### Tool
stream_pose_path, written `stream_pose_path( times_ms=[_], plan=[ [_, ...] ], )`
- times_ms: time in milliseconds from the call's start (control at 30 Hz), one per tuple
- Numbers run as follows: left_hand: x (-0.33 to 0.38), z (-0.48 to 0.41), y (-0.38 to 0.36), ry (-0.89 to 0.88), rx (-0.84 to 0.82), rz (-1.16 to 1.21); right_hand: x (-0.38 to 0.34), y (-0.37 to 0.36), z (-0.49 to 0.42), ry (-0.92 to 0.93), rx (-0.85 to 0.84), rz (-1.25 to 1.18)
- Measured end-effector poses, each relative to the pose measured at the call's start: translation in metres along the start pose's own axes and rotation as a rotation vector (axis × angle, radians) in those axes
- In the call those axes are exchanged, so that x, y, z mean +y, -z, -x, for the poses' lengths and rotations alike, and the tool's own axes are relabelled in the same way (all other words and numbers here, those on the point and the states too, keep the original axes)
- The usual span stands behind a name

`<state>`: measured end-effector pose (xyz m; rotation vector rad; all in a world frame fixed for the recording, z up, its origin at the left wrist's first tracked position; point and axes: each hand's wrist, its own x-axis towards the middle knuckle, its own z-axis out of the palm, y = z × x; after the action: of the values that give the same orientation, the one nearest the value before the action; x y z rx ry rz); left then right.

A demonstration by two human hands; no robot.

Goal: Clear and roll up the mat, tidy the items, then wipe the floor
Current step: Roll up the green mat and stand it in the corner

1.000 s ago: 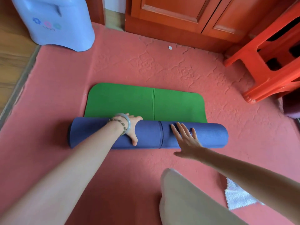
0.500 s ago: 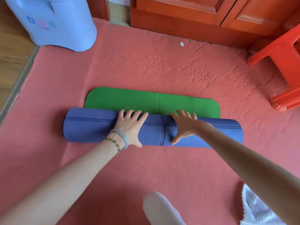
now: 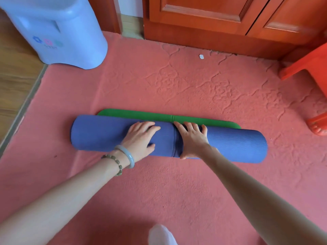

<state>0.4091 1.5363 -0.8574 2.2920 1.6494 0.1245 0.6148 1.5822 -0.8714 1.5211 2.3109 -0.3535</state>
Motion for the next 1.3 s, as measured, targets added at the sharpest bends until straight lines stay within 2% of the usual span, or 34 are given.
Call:
stream_pose_path(
  times_ms=[33,100,200,367,500,567,700,800,933,1033,1100,1200,1233,1267,1300],
  plan=[
    [0.004,0.002,-0.006,-0.011,0.005,-0.100,0.004,0.006,-0.008,0.013,-0.055,-0.009],
    [0.007,-0.002,-0.015,-0.003,-0.097,-0.275,0.012,0.019,-0.024,0.023,-0.167,-0.041],
    [0.002,-0.017,-0.015,0.040,-0.153,-0.381,0.019,0.034,-0.044,0.052,-0.236,-0.098],
    [-0.002,-0.039,-0.014,0.087,-0.152,-0.386,0.032,0.027,-0.026,0.014,-0.071,-0.203],
    [-0.009,-0.047,-0.012,0.088,-0.131,-0.382,0.034,0.008,0.005,0.007,0.048,-0.019],
    [-0.008,-0.053,-0.008,0.093,-0.178,-0.389,0.037,0.007,0.000,0.012,0.071,0.009],
    [0.000,-0.076,0.008,0.140,-0.348,-0.454,0.046,0.019,-0.025,0.002,0.015,-0.005],
    [0.024,-0.088,0.004,0.083,-0.281,-0.550,0.055,0.038,-0.047,-0.019,-0.089,-0.047],
    [0.041,-0.121,-0.007,0.130,-0.315,-0.457,0.068,0.061,-0.089,-0.034,-0.240,-0.181],
    [0.028,-0.142,-0.010,0.072,-0.275,-0.433,0.075,0.069,-0.100,-0.053,-0.243,-0.230],
    [0.018,-0.154,-0.005,0.043,-0.292,-0.403,0.075,0.066,-0.085,-0.123,-0.050,-0.345],
    [0.007,-0.182,0.012,0.009,-0.388,-0.317,0.057,0.032,-0.039,-0.267,0.591,-0.657],
    [0.005,-0.190,0.017,0.009,-0.427,-0.283,0.046,0.021,-0.023,-0.384,0.656,-0.844],
    [0.003,-0.197,0.021,0.008,-0.461,-0.262,0.034,0.013,-0.011,-0.532,0.572,-1.116],
    [0.001,-0.202,0.024,0.006,-0.489,-0.247,0.022,0.007,-0.006,-0.662,0.361,-1.474]
  ],
)
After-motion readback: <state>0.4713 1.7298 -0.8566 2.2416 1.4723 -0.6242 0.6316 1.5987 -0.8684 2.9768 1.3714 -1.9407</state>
